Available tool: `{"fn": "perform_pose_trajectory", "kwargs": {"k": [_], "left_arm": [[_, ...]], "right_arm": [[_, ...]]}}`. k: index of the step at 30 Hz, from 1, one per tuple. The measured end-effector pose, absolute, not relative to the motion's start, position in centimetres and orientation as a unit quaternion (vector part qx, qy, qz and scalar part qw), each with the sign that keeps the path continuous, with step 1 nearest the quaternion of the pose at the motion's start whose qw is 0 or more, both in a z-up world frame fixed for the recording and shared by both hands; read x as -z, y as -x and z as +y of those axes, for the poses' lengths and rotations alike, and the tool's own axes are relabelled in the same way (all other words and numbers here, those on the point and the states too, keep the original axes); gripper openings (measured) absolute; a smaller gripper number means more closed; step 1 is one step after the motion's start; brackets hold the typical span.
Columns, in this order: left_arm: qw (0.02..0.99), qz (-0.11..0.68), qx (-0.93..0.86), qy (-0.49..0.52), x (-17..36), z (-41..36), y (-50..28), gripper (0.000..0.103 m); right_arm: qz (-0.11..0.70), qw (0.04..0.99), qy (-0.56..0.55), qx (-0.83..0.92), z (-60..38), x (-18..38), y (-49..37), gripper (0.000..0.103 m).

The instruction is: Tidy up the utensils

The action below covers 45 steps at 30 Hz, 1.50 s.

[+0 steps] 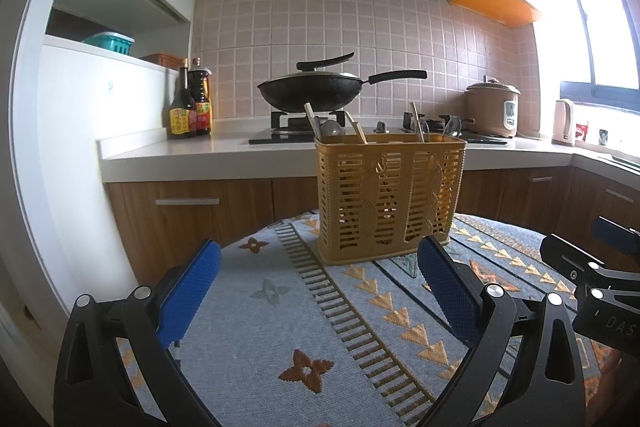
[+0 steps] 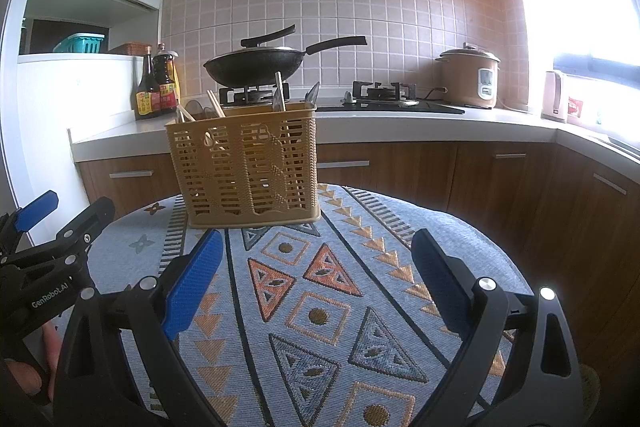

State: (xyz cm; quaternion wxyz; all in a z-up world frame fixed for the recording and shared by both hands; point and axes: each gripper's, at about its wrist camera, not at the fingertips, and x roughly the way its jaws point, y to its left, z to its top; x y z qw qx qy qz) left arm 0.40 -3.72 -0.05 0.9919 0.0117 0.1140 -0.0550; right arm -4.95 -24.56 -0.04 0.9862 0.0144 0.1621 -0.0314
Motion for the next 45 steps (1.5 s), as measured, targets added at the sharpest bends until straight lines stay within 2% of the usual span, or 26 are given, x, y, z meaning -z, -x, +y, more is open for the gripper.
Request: {"fn": "perform_pose_trajectory", "kwargs": {"k": [45], "left_arm": [[0.992,0.111,0.065,-0.004,-0.04,-3.42,0.06,0.095]], "right_arm": [[0.167,0.985,-0.022,0.031,-24.58,0.13,4.94,0.091]]}}
